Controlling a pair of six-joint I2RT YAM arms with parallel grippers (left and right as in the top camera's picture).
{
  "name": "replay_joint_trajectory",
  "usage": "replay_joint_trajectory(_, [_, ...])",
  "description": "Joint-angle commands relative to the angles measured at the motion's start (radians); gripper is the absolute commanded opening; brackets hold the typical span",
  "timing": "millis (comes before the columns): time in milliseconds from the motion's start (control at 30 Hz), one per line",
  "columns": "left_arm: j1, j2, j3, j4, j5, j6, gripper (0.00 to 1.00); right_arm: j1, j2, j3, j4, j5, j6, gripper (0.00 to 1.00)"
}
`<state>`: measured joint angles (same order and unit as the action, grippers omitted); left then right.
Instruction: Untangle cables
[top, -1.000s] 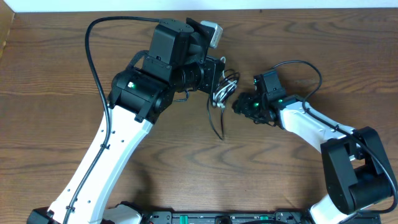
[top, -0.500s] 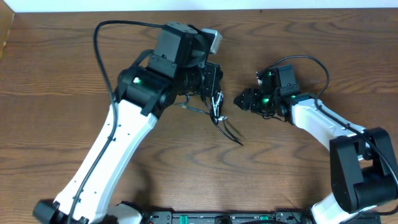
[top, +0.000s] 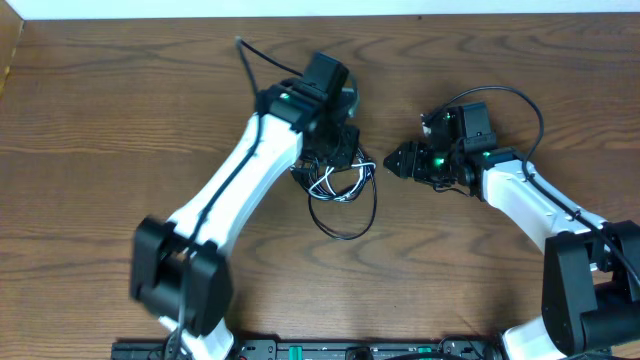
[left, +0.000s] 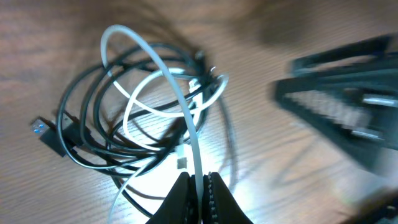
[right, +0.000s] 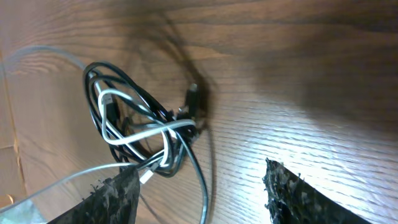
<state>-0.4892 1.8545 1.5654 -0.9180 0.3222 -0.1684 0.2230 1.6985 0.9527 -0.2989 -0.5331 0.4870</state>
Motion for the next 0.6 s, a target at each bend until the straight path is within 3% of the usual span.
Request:
replay_joint_trajectory(0, [0.000,0.070,-0.009,-0.009,-0.026,0.045,0.07,-0.013,-0.015,0.001,-0.012,0.000,-0.033,0.61])
replay_joint_trajectory(300, [0.050,0.023,-0.002,-0.009,-0.182,0.050,0.09,-0.021,-0.015,0.001,-0.032,0.011,-0.055,0.64])
replay_joint_trajectory(433, [0.101,-0.036,-0.002,0.003,-0.181,0.020,0.29,-0.020,-0.014,0.001,-0.014,0.010,-0.055,0.67])
replay_joint_trajectory(500, [0.119,-0.055,-0.002,0.006,-0.180,0.018,0.48,-0.018,-0.014,0.001,0.008,0.002,-0.054,0.67])
replay_joint_trajectory(567, [0.134,-0.066,-0.002,0.005,-0.177,0.001,0.55,-0.010,-0.014,0.001,0.033,-0.001,-0.026,0.67])
